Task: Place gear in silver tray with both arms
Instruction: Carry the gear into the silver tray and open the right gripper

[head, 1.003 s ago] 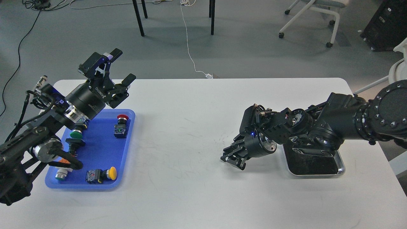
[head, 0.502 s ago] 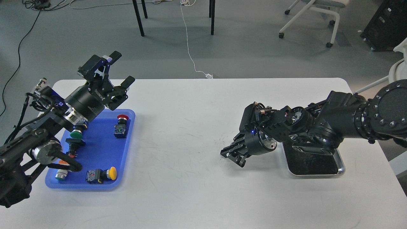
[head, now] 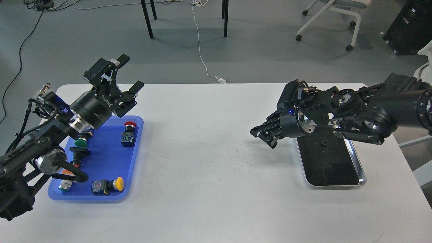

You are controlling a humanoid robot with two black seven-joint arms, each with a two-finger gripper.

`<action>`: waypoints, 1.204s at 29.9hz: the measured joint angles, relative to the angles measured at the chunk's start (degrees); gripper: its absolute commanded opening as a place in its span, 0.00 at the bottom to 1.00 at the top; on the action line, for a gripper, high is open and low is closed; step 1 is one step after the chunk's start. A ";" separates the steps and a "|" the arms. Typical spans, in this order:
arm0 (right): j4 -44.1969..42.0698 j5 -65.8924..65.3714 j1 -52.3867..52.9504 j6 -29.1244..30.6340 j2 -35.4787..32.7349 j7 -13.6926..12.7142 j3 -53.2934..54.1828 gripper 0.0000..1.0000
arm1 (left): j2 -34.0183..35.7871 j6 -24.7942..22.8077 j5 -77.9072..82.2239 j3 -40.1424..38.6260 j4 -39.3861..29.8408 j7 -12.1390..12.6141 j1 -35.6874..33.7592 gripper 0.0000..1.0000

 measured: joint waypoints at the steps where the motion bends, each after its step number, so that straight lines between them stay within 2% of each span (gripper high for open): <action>1: 0.83 -0.25 0.29 0.04 -2.01 0.01 -0.12 0.05 | -0.03 0.01 0.00 0.00 0.00 0.00 0.00 0.98; 10: 3.05 -6.63 -2.65 0.08 -17.53 0.01 -2.49 0.06 | -0.32 -0.21 0.32 0.08 -0.05 0.00 0.00 0.98; 18: 3.55 -8.79 -7.03 -0.02 -22.44 0.01 -2.68 0.06 | -0.97 -0.26 0.44 0.10 -0.06 0.00 0.00 0.98; 20: 4.23 -8.81 -7.20 -0.06 -22.99 0.00 -2.68 0.10 | -1.02 -0.26 0.45 0.14 -0.06 0.00 0.00 0.98; 23: 5.19 -8.81 -7.26 -0.13 -23.54 0.01 -2.58 0.21 | -1.07 -0.26 0.45 0.34 -0.06 0.00 0.00 0.98; 24: 5.33 -8.81 -7.26 -0.18 -23.61 0.01 -2.49 0.30 | -1.10 -0.26 0.45 0.39 -0.06 0.00 0.00 0.98; 28: 5.50 -8.80 -7.52 -0.34 -23.74 0.01 -2.20 0.80 | -1.68 -0.26 0.45 0.49 -0.06 0.00 0.00 0.98; 29: 5.50 -8.76 -7.56 -0.38 -23.75 0.01 -2.14 0.86 | -1.75 -0.26 0.45 0.49 -0.06 0.00 0.00 0.98; 36: 5.56 -8.27 -7.62 -0.55 -23.94 0.01 -0.25 0.94 | -1.84 -0.26 0.45 0.36 -0.06 0.00 0.00 0.98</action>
